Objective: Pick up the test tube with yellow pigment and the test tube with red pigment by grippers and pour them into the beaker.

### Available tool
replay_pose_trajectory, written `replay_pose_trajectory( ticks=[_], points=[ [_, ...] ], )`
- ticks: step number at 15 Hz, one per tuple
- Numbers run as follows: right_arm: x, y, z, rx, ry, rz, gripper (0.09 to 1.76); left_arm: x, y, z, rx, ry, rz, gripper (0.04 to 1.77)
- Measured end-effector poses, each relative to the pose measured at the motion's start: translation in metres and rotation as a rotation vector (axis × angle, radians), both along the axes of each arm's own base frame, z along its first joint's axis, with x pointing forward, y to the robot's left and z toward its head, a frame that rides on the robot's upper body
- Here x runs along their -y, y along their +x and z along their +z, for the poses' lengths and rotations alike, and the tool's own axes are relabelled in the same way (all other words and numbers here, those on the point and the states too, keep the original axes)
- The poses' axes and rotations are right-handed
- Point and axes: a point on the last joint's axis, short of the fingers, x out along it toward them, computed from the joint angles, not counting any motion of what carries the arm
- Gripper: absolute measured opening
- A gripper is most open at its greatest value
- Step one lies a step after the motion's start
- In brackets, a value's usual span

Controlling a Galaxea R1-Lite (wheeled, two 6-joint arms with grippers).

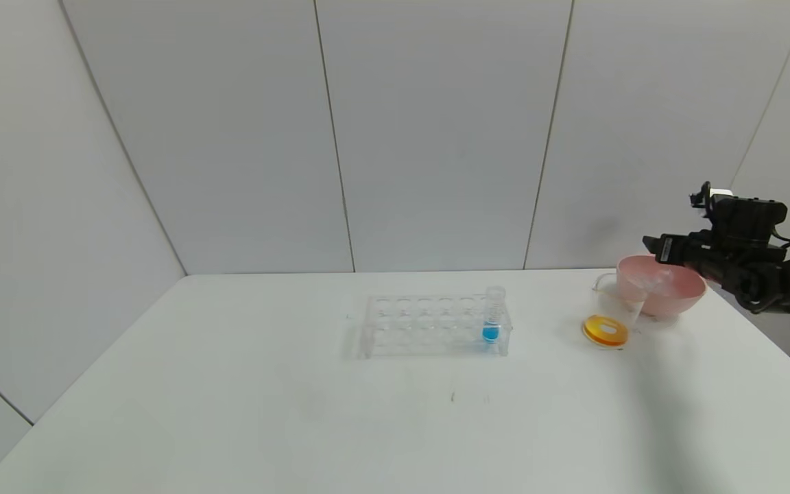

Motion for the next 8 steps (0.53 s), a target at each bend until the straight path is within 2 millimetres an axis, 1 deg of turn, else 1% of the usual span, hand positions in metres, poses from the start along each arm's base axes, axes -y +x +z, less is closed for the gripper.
replay_pose_trajectory(
  ticks=[2,4,6,8],
  points=[
    [-0.01,-0.006,0.014,-0.001,-0.004,0.025,1.55,0.0,0.0,0.0,0.0,0.0,0.0,1.72],
    [-0.028,-0.017,0.03,-0.005,-0.003,0.061,1.59,0.0,0.0,0.0,0.0,0.0,0.0,1.72],
    [-0.048,-0.035,0.045,-0.008,-0.003,0.102,1.62,0.0,0.0,0.0,0.0,0.0,0.0,1.72],
    [-0.066,-0.06,0.058,-0.011,-0.003,0.143,1.64,0.0,0.0,0.0,0.0,0.0,0.0,1.72]
  ],
)
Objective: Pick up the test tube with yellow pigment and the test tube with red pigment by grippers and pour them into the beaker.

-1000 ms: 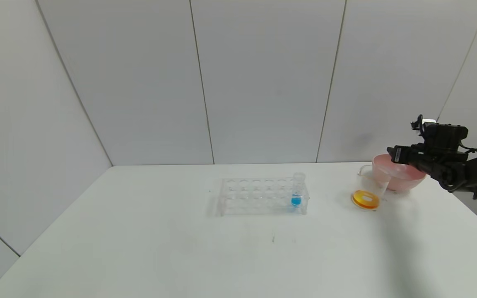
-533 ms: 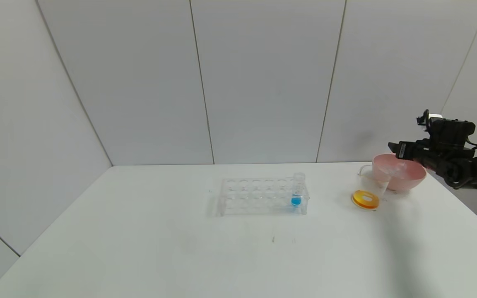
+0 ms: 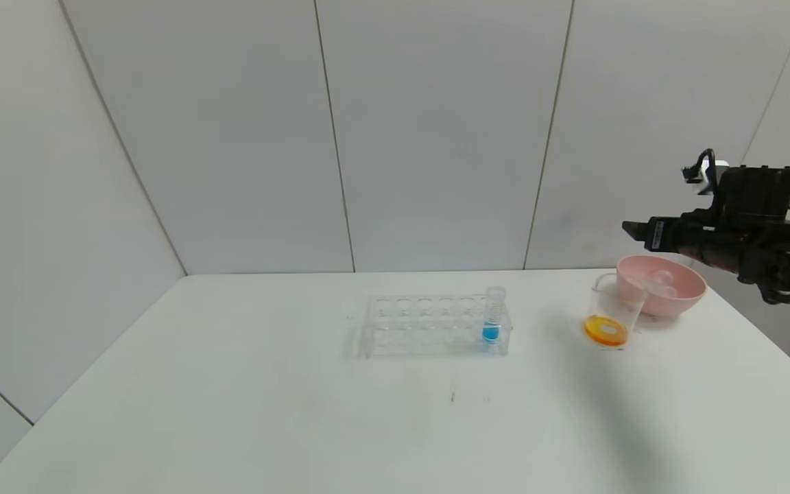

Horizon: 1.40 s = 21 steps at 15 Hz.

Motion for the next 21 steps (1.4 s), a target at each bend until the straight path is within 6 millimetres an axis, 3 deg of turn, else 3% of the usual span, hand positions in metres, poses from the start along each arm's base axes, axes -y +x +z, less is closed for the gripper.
replay_pose_trajectory(
  ticks=[4,8,16,21],
  points=[
    [-0.031,-0.067,0.022,-0.009,0.002,0.082,1.67,0.0,0.0,0.0,0.0,0.0,0.0,1.72],
    [-0.046,-0.142,0.033,0.005,0.001,0.143,1.68,0.0,0.0,0.0,0.0,0.0,0.0,1.72],
    [-0.038,-0.258,0.028,0.091,0.003,0.155,1.7,0.0,0.0,0.0,0.0,0.0,0.0,1.72],
    [-0.028,-0.332,0.015,0.2,0.005,0.139,1.7,0.0,0.0,0.0,0.0,0.0,0.0,1.72]
  ],
)
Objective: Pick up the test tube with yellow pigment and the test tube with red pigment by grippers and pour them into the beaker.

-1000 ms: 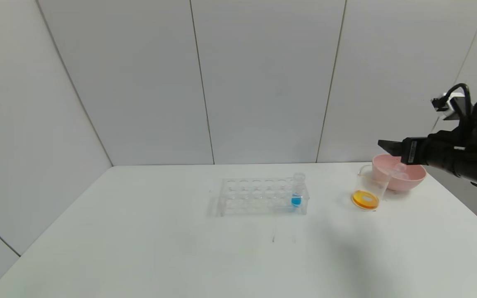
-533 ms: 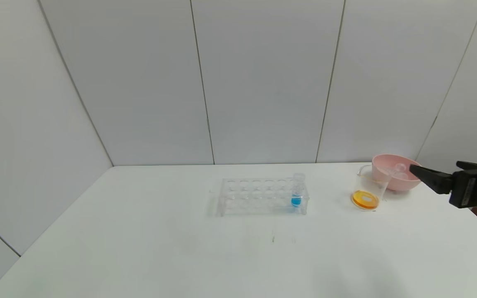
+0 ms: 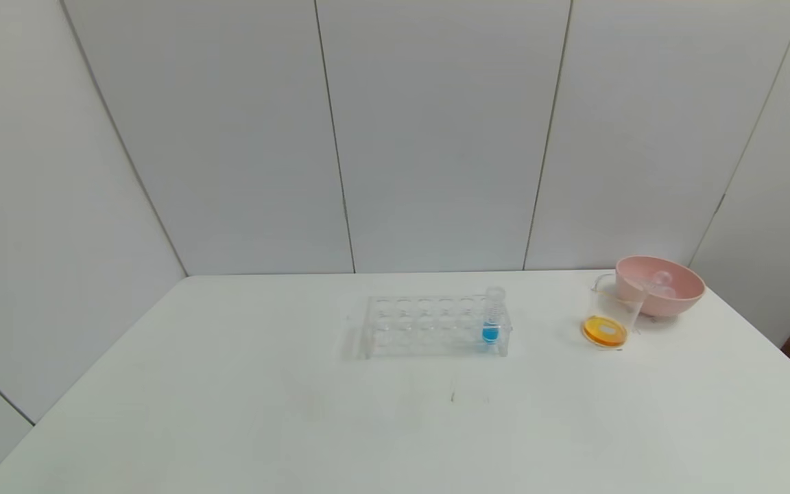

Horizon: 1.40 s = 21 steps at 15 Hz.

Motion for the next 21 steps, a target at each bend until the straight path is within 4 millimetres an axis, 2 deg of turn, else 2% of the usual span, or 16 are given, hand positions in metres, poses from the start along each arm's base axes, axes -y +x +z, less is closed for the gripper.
replay_pose_trajectory(
  ticks=[4,6,9,16,19,21],
  points=[
    [0.006,-0.06,-0.014,0.049,-0.006,-0.015,1.7,0.0,0.0,0.0,0.0,0.0,0.0,1.72],
    [0.011,-0.08,-0.015,0.122,0.004,-0.138,1.7,0.0,0.0,0.0,0.0,0.0,0.0,1.72],
    [0.013,-0.091,-0.013,0.176,-0.008,-0.167,1.7,0.0,0.0,0.0,0.0,0.0,0.0,1.72],
    [0.013,-0.101,-0.021,0.171,-0.037,-0.224,1.7,0.0,0.0,0.0,0.0,0.0,0.0,1.72],
    [0.011,-0.112,-0.031,0.221,-0.03,-0.178,1.7,0.0,0.0,0.0,0.0,0.0,0.0,1.72],
    [0.01,-0.119,-0.045,0.268,-0.029,-0.161,1.7,0.0,0.0,0.0,0.0,0.0,0.0,1.72]
  ],
)
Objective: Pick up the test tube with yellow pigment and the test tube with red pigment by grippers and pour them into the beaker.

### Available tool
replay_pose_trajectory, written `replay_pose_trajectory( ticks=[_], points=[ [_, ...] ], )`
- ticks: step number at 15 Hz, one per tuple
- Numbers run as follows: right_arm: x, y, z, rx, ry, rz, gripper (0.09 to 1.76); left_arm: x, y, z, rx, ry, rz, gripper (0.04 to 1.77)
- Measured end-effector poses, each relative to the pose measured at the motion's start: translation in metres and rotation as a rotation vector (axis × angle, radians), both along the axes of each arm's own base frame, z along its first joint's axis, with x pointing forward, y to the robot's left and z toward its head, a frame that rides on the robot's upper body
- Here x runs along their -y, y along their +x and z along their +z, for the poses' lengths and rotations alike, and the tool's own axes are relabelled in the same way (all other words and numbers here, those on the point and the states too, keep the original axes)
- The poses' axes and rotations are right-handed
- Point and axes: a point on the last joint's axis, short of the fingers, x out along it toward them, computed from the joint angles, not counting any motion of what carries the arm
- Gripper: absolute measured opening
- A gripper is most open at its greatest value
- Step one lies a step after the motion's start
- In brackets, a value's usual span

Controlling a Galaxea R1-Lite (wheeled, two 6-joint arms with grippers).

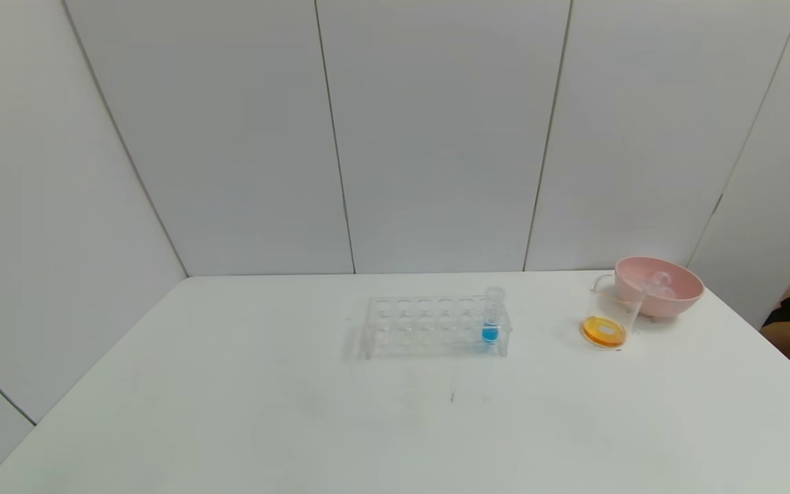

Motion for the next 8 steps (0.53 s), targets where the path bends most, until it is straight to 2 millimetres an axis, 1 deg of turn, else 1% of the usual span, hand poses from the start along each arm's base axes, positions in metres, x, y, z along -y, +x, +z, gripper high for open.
replay_pose_trajectory(
  ticks=[2,3,5,6,7,8],
  points=[
    [0.0,0.002,-0.018,0.002,0.0,0.004,1.7,0.0,0.0,0.0,0.0,0.0,0.0,1.72],
    [0.0,0.006,-0.031,-0.027,-0.002,0.004,1.7,0.0,0.0,0.0,0.0,0.0,0.0,1.72],
    [-0.002,0.014,-0.056,-0.116,-0.007,0.049,1.7,0.0,0.0,0.0,0.0,0.0,0.0,1.72],
    [-0.002,0.016,-0.067,-0.188,0.0,0.076,1.7,0.0,0.0,0.0,0.0,0.0,0.0,1.72],
    [-0.002,0.016,-0.073,-0.237,0.011,0.083,1.7,0.0,0.0,0.0,0.0,0.0,0.0,1.72],
    [-0.002,0.016,-0.074,-0.247,0.012,0.085,1.7,0.0,0.0,0.0,0.0,0.0,0.0,1.72]
  ],
)
